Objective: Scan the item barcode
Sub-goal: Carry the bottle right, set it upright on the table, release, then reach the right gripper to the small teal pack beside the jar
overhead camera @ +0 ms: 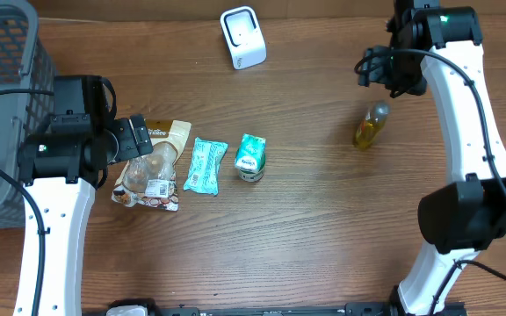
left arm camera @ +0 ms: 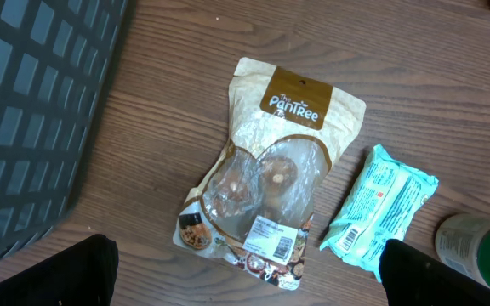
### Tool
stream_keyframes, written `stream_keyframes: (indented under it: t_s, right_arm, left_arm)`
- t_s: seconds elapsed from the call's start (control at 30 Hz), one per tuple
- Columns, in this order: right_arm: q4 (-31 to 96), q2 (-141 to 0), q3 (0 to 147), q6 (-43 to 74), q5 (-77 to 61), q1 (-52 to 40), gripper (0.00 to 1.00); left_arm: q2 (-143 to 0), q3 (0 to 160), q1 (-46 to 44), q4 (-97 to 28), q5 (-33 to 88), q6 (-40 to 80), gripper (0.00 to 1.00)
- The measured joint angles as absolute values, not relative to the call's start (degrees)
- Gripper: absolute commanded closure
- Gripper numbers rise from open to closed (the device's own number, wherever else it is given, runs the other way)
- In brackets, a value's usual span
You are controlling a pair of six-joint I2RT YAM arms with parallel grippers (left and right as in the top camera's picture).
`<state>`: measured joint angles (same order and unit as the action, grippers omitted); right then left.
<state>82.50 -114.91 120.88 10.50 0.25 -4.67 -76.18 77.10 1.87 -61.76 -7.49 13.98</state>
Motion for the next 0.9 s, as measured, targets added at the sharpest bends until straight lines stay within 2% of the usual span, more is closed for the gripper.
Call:
stream_keyframes:
  t_s: [0.07,0.13,0.43,0.73,0.8,0.9]
  right_arm:
    - [83.2,-114.2,121.0,10.7,-4.1,-5.7,0.16]
    - [83.4,-114.1,120.9,11.0,-8.4,-6.6,0.00]
    - [83.1,-114.1,117.3,10.7,-22.3,-9.1,0.00]
    - [83.2,-114.1,111.7,10.7,-25.1,-14.3,0.20]
    - [83.2,-114.1,110.5,10.7,-25.1,-16.4,0.27]
    - [82.9,-114.1,109.3,11.6,-25.1,-19.3,0.30]
  left_arm:
    - [-76.2,77.1,1.9,-61.7,-7.5,14.0,0.00]
    - [-76.2,77.1,1.9,-61.8,-7.5,14.0,0.00]
    - [-76.2,77.1,1.9,-61.8,-7.5,14.0,0.01]
    - [-76.2,77.1,1.9,-61.7,-7.5,14.0,0.00]
    - [-76.2,77.1,1.9,-61.8,-7.5,14.0,0.00]
    - [-76.2,77.1,1.9,-61.8,-7.5,14.0,0.00]
